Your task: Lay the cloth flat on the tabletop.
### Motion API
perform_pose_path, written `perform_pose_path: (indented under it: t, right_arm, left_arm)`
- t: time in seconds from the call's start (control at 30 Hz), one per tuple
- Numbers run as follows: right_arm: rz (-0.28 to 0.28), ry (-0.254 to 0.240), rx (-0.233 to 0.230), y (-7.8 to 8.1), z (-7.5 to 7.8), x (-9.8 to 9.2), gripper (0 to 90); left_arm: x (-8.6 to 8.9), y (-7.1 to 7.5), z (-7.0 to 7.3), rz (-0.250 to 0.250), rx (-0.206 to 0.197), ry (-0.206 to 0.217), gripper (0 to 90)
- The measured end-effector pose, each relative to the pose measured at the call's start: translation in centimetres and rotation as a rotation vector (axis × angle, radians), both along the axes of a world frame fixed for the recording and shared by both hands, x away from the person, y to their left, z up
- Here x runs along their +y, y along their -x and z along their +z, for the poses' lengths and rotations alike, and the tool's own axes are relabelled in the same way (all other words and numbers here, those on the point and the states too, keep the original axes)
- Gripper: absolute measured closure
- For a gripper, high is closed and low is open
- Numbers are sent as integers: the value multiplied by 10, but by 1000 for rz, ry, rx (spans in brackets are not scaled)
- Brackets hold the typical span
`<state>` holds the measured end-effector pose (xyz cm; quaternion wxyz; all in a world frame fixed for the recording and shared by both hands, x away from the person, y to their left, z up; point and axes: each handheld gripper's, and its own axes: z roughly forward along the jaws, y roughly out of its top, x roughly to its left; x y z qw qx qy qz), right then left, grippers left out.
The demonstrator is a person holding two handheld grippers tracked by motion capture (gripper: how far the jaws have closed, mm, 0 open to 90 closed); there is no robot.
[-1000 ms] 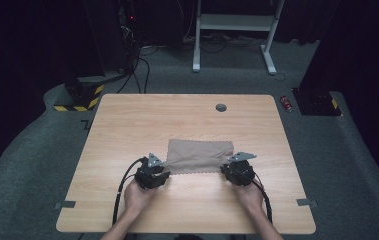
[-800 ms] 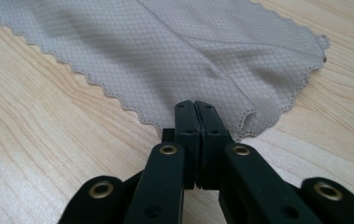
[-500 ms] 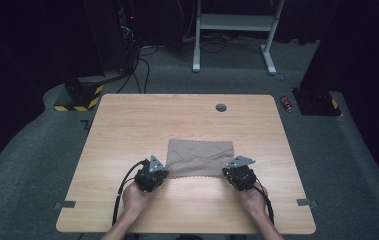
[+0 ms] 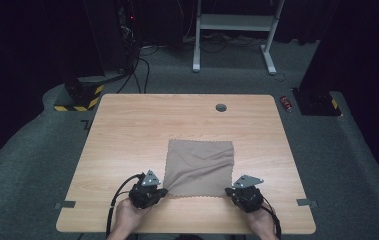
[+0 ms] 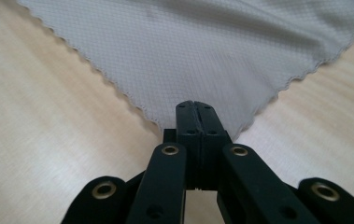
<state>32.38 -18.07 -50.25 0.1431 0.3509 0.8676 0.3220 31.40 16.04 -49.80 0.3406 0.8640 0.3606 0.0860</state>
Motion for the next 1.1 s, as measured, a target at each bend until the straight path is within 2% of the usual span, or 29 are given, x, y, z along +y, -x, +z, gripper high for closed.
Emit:
perform_pose_path:
  t: [0.13,0.23,0.33,0.43,0.5,0.63,0.77,0.87,0.9,1.0,1.1]
  right_arm:
    - [7,26,-2,12,0,-1,897]
    - [8,35,2,15,0,-5,895]
    - [3,17,20,13,1,-9,865]
    - [-15,-4,-1,9,7,-11,829]
    - [-24,-22,-8,4,9,-8,809]
    - [-6,-11,-12,-8,4,5,773]
    - [-5,12,-1,-15,-8,11,803]
    - [8,15,-12,-10,-9,6,868]
    - [7,14,-13,-7,-9,3,868]
    - [11,23,-14,1,-9,-5,875]
    - [15,44,-16,6,-7,-9,870]
  left_arm:
    - [-4,5,-4,-31,45,-19,879]
    - [-6,3,-6,-25,50,-25,811]
    - [-5,-1,-2,11,23,-7,721]
    - [-3,-13,5,68,-32,-2,621]
    - [-3,-26,8,112,-55,-14,576]
    - [-6,-52,7,187,-78,-21,541]
    - [-12,-65,3,217,-127,-21,524]
    - [-12,-72,-4,239,-119,-40,526]
    - [-12,-74,-6,245,-105,-51,526]
    - [-11,-78,-12,255,-100,-89,525]
    - [-10,-80,-14,251,-98,-91,540]
